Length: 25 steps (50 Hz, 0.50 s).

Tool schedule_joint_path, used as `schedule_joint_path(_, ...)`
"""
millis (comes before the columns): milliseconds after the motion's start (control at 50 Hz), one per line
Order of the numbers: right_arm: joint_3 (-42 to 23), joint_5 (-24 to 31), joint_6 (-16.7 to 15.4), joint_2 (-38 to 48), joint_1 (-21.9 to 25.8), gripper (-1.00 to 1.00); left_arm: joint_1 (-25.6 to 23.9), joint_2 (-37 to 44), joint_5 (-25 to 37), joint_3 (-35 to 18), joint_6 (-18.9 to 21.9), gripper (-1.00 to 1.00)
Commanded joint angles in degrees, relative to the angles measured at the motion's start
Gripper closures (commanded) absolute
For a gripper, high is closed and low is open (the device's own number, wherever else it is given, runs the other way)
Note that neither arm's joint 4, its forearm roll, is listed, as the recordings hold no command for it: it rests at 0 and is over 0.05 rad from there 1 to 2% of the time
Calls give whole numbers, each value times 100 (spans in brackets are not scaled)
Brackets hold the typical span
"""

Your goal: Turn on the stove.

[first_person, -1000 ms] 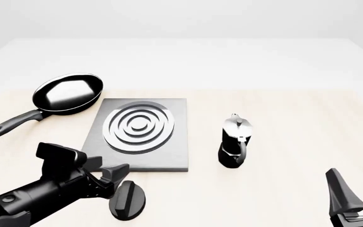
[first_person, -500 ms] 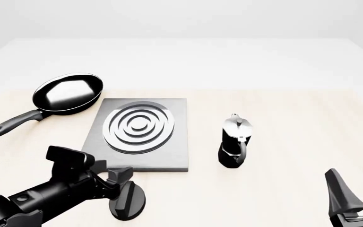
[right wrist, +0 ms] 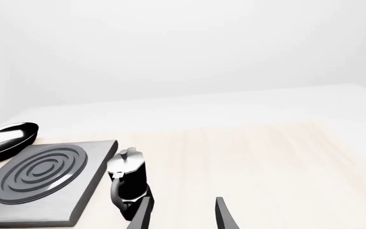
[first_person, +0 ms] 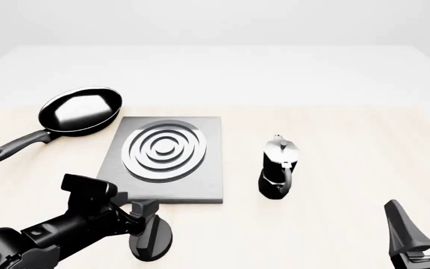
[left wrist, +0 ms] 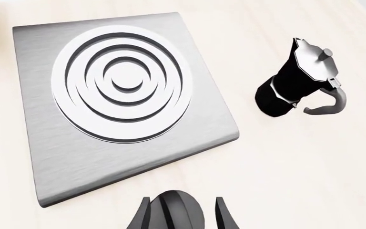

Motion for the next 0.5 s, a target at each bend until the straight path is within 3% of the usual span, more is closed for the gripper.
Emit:
schedule_joint_path(20, -5, -62, 85, 83, 11, -100, 19, 276, -177, -2, -20, -100)
schedule_joint_path(500, -3, -102, 180, 134, 31, -100, 43, 1002, -688, 23, -137, -100)
